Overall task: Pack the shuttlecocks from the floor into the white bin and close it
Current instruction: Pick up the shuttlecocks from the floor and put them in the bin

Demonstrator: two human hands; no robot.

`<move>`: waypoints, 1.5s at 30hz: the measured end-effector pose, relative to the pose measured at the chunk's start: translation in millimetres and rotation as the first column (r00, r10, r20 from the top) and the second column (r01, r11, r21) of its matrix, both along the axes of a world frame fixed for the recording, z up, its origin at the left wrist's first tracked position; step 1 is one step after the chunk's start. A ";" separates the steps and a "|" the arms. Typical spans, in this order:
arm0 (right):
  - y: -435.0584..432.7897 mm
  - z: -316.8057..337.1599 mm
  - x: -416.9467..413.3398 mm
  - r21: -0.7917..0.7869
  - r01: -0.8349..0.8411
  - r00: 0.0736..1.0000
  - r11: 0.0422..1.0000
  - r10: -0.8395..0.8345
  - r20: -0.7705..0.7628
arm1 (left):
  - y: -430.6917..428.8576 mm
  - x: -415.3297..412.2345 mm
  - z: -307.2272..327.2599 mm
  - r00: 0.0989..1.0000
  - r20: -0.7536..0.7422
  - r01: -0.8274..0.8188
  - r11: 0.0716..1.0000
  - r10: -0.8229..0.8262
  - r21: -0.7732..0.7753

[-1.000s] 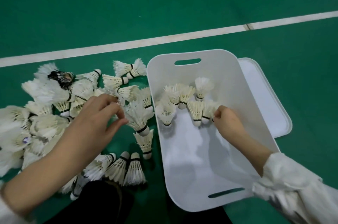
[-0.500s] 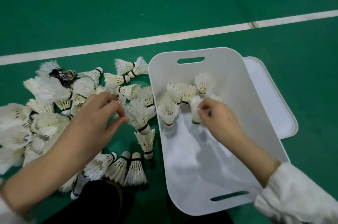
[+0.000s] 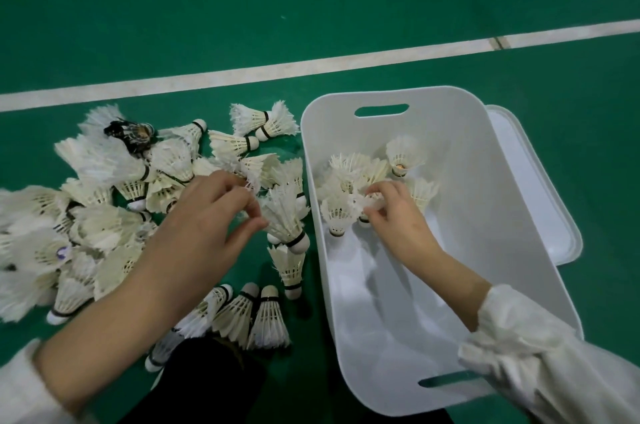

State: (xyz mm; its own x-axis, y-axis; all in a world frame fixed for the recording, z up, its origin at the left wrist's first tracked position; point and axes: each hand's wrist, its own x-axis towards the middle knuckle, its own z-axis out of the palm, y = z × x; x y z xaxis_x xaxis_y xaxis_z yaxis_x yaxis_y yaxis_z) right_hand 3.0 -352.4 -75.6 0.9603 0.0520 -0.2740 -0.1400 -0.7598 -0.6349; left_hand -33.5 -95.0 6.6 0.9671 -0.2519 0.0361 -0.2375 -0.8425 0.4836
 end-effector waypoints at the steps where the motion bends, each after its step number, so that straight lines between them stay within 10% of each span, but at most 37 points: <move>1: -1.2 4.9 -3.2 -0.007 0.002 1.000 1.000 -0.002 0.005 | -0.5 0.4 0.0 1.000 0.002 0.005 1.000 -0.005 -0.002; 6: 2.7 56.4 -11.4 0.121 0.069 0.987 0.990 -0.085 0.134 | -1.9 -1.4 -0.9 1.000 0.008 -0.007 1.000 0.008 -0.020; 9: 32.2 100.9 -16.8 0.295 -0.166 0.970 0.941 0.102 0.220 | -4.0 -0.7 1.9 1.000 0.013 -0.018 1.000 0.019 -0.024; 14: 88.3 106.4 -23.8 -0.076 -0.611 0.766 0.788 0.613 0.192 | 0.0 -0.2 9.8 0.998 0.047 -0.029 0.999 0.030 -0.017; 29: 107.8 133.1 -1.3 -0.051 -0.479 0.856 0.877 0.479 0.195 | 31.6 4.3 38.4 0.972 -0.083 -0.231 0.958 0.220 -0.170; 33: 55.7 160.6 14.7 0.147 -0.150 0.944 0.978 0.097 0.316 | 52.1 7.8 31.0 0.944 -0.072 -0.326 0.943 0.321 -0.067; 37: 9.5 112.3 12.8 -0.034 -0.058 0.997 0.998 0.060 0.044 | 37.7 -2.7 13.2 0.939 -0.221 -0.275 0.961 0.264 -0.021; 41: 12.1 52.8 -14.1 -0.175 -0.359 0.905 0.917 0.296 -0.305 | 21.1 -7.8 4.8 0.938 -0.277 -0.224 0.974 0.210 -0.021; 45: 27.3 37.8 -14.7 -0.223 -0.479 0.864 0.849 0.413 -0.288 | 20.2 -9.1 -1.6 0.950 -0.280 -0.138 0.990 0.139 0.025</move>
